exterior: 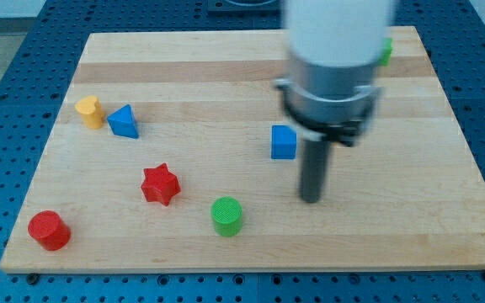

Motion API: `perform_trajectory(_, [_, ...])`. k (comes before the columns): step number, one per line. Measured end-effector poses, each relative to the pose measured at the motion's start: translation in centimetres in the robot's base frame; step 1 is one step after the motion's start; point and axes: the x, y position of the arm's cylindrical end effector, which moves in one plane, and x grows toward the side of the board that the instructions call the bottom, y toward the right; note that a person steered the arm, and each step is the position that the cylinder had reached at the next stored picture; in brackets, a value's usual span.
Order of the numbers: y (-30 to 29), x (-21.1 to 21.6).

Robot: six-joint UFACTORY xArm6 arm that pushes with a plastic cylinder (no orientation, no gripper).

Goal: Move the blue cube vertically above the green circle

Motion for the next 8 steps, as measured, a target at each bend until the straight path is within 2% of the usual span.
perform_trajectory(1, [1.2,-3.7])
perform_trajectory(3, [-2.6,-6.9])
perform_trajectory(8, [-12.6,-7.0])
